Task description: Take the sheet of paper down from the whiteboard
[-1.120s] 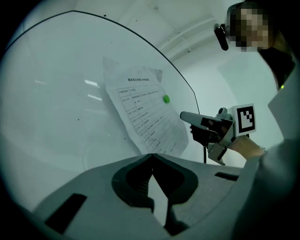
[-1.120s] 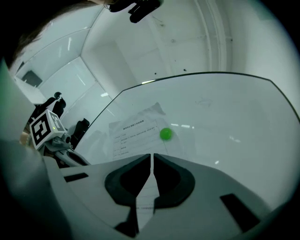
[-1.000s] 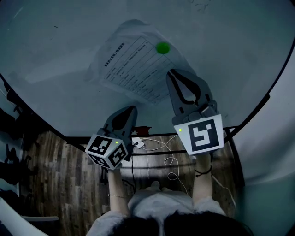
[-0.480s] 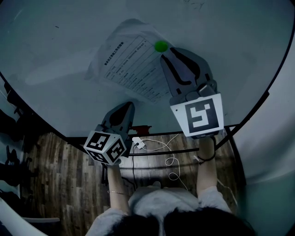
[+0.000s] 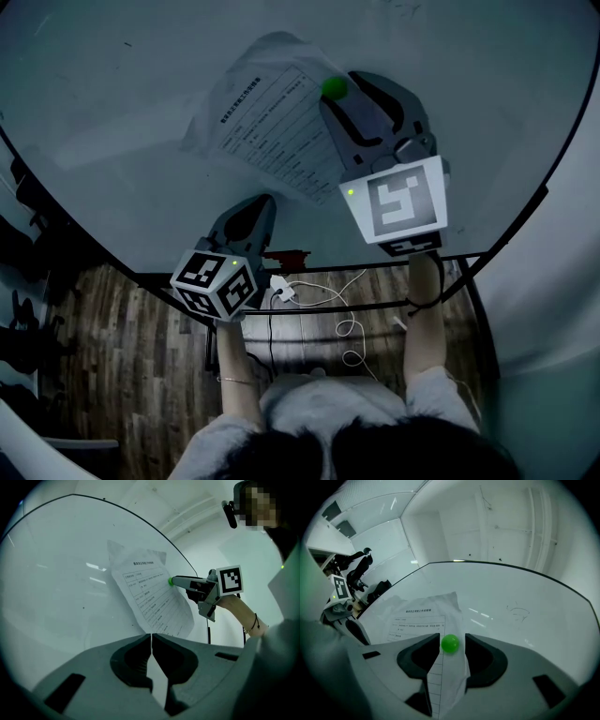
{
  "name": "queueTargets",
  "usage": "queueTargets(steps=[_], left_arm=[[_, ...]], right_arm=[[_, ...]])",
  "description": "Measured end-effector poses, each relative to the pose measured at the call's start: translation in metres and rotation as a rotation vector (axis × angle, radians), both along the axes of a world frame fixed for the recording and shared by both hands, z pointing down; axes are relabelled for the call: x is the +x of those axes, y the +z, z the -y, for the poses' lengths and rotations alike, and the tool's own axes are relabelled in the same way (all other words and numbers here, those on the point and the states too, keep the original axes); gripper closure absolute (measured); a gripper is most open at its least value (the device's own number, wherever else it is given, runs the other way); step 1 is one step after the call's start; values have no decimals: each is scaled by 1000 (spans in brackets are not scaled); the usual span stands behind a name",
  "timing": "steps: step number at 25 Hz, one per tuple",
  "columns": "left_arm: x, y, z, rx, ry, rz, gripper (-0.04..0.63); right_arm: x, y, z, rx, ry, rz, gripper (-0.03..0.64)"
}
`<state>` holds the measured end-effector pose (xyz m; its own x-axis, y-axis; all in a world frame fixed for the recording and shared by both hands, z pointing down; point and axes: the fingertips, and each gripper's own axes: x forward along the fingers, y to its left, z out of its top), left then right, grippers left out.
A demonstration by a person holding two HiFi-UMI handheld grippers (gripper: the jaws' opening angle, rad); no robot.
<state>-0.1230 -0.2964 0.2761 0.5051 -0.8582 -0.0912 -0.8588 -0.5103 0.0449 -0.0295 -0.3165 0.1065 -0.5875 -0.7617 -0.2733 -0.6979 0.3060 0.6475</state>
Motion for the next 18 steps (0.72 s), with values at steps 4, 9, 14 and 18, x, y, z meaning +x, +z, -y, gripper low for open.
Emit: queueTargets(steps=[4, 9, 14, 18], left_arm=[[-3, 3, 2, -15, -7, 7, 591], [-7, 3, 3, -14, -26, 18, 590], [-9, -2, 5, 0, -41, 24, 588], [-9, -3, 5, -2, -36, 29, 585]], right_arm=[[-2, 3, 5, -9, 27, -28, 463], [-4, 3, 8, 3, 69, -78, 463], [-3, 4, 11, 38, 155, -150, 463], [-3, 4, 11, 68, 189, -179, 465]])
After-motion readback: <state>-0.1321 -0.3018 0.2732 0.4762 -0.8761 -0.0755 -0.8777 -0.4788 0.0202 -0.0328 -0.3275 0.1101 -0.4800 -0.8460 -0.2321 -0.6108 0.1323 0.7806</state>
